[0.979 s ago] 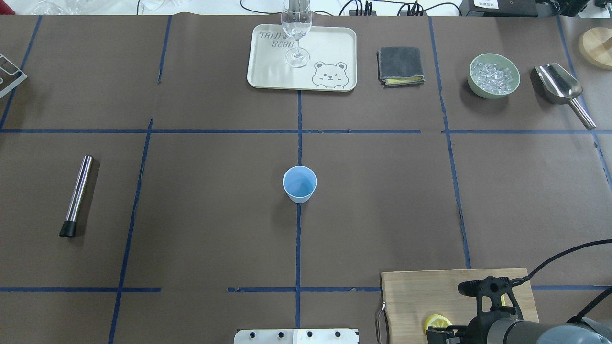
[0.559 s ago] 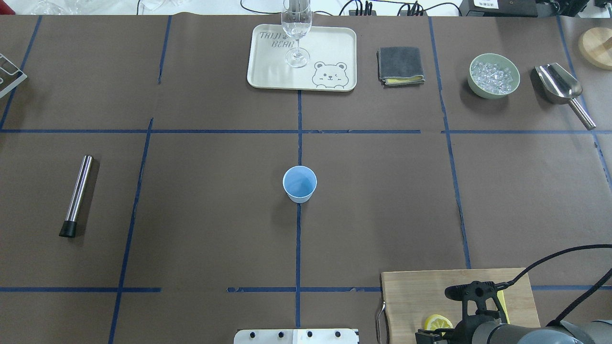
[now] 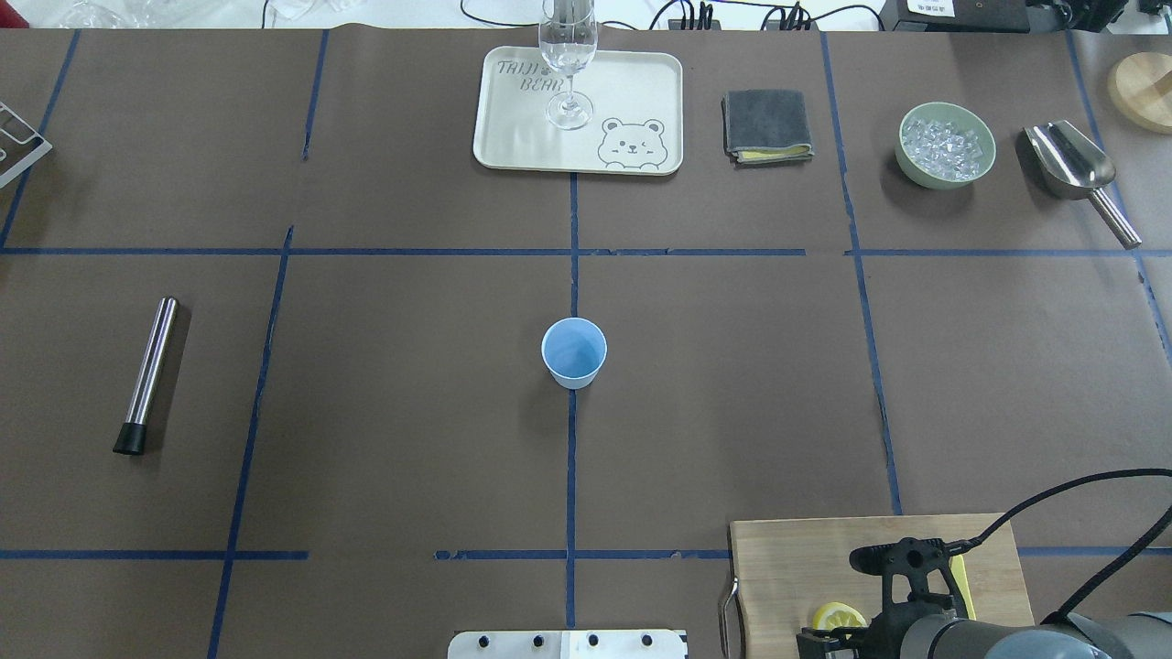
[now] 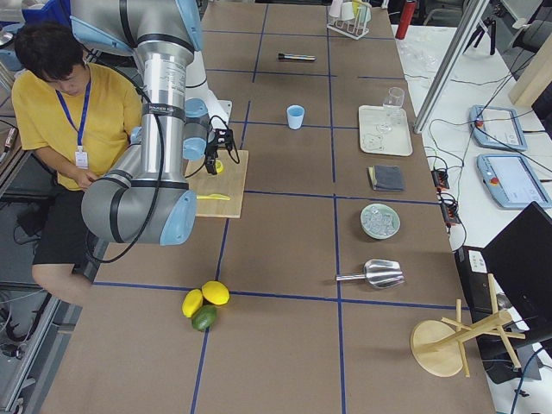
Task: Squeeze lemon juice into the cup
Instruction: 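Grasp one lemon slice with the right gripper and lift it, then carry the lemon slice with the right gripper over the blue cup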
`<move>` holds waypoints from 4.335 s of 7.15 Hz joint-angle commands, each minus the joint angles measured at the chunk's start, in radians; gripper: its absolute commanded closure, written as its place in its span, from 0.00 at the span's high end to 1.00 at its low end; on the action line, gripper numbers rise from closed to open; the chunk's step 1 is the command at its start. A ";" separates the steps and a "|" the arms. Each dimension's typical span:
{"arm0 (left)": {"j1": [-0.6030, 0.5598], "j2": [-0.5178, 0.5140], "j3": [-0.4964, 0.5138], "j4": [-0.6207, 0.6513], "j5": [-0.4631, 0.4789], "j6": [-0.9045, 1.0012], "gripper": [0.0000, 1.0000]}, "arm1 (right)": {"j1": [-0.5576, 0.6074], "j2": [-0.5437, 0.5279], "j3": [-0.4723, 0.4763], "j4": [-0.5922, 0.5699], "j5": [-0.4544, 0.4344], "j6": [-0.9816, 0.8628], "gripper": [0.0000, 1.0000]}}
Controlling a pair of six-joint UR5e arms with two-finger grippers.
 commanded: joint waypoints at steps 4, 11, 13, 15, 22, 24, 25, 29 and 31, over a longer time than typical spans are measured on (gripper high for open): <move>0.000 0.000 0.001 0.002 0.000 0.000 1.00 | 0.010 -0.009 0.019 0.000 -0.006 0.000 0.26; 0.000 0.003 0.001 0.003 -0.011 0.000 1.00 | 0.077 -0.044 0.120 0.000 -0.003 -0.002 0.28; 0.000 0.005 0.006 0.003 -0.015 0.000 1.00 | 0.133 0.060 0.107 -0.002 0.020 -0.002 0.28; 0.000 0.012 0.006 0.002 -0.015 0.000 1.00 | 0.243 0.281 0.056 -0.128 0.042 -0.003 0.28; 0.000 0.023 0.003 0.000 -0.017 0.000 1.00 | 0.495 0.933 -0.438 -0.374 0.151 0.018 0.30; 0.000 0.023 0.003 0.000 -0.017 0.000 1.00 | 0.497 0.955 -0.519 -0.301 0.149 0.033 0.34; 0.000 0.023 0.003 0.000 -0.017 0.000 1.00 | 0.495 0.947 -0.525 -0.292 0.151 0.032 0.40; 0.000 0.023 0.003 0.002 -0.017 0.000 1.00 | 0.489 0.901 -0.518 -0.298 0.184 0.032 0.46; 0.000 0.023 0.001 0.003 -0.018 0.000 1.00 | 0.487 0.903 -0.499 -0.299 0.184 0.032 0.73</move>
